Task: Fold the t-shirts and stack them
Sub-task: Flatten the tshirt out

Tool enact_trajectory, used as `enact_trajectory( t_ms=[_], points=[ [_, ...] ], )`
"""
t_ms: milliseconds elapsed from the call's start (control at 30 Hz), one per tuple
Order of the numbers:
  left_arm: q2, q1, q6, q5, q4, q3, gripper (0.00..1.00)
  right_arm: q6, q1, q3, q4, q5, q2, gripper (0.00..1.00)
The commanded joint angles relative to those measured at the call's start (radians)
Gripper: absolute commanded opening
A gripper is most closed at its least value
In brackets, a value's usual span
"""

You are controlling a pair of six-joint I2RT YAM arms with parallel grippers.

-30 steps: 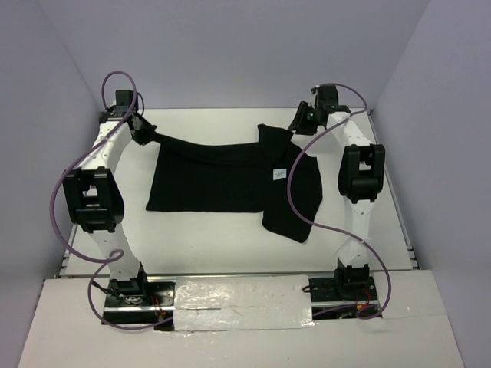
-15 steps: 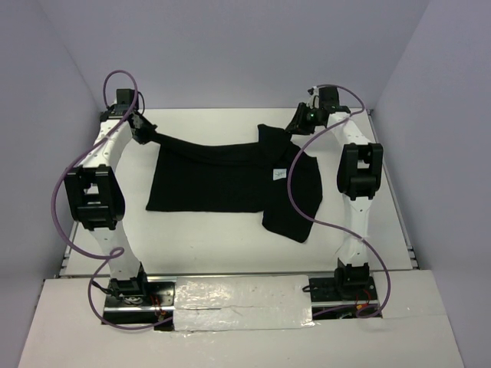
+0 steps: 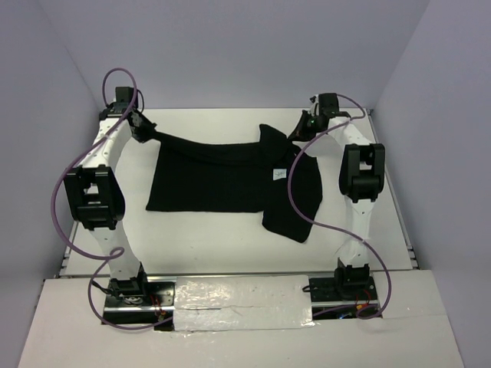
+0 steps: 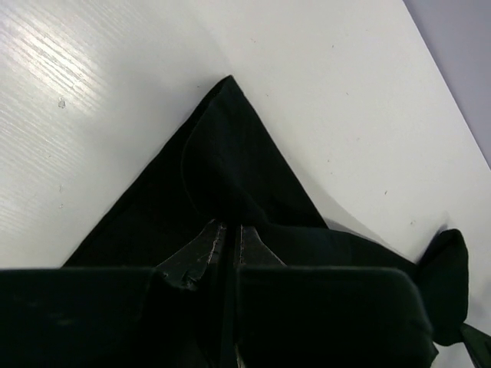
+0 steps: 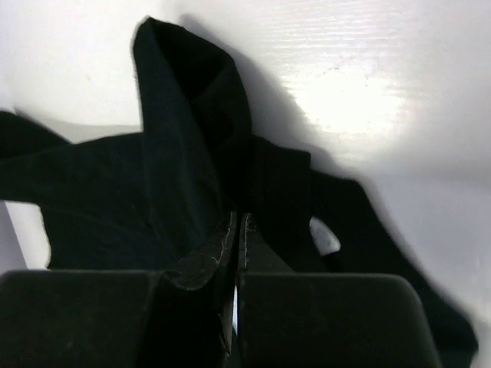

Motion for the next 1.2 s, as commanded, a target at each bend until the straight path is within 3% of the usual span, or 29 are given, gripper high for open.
enact_trajectory(
  t_ms=[0, 233, 433, 533, 667, 800, 967, 1167],
  points=[
    [-0.031, 0.009, 0.037, -0.011, -0.005, 0.077, 0.0, 0.096, 0.004, -0.038, 0.052, 0.099, -0.227, 0.0],
    [-0.11, 0.009, 0.078, -0.015, -0.117, 0.313, 0.0, 0.276, 0.005, 0.02, -0.094, 0.306, -0.621, 0.0],
    [-0.246, 0.011, 0.05, 0.038, -0.145, 0.396, 0.0, 0.334, 0.007, 0.077, -0.172, 0.392, -0.862, 0.0],
    [-0.341, 0.011, 0.07, 0.071, -0.14, 0.436, 0.0, 0.316, 0.005, 0.156, -0.201, 0.401, -0.942, 0.0],
    [-0.441, 0.011, 0.093, 0.105, -0.123, 0.468, 0.0, 0.284, 0.007, 0.392, -0.299, 0.409, -0.98, 0.0],
    [-0.567, -0.027, 0.122, 0.136, -0.05, 0.448, 0.0, 0.264, 0.005, 0.488, -0.355, 0.409, -1.042, 0.0],
    [-0.671, -0.165, 0.172, 0.041, -0.068, 0.502, 0.0, 0.242, 0.005, 0.616, -0.388, 0.42, -1.1, 0.0],
    [-0.755, -0.264, 0.201, -0.067, -0.102, 0.479, 0.0, 0.239, 0.005, 0.608, -0.338, 0.441, -1.169, 0.0]
  ],
)
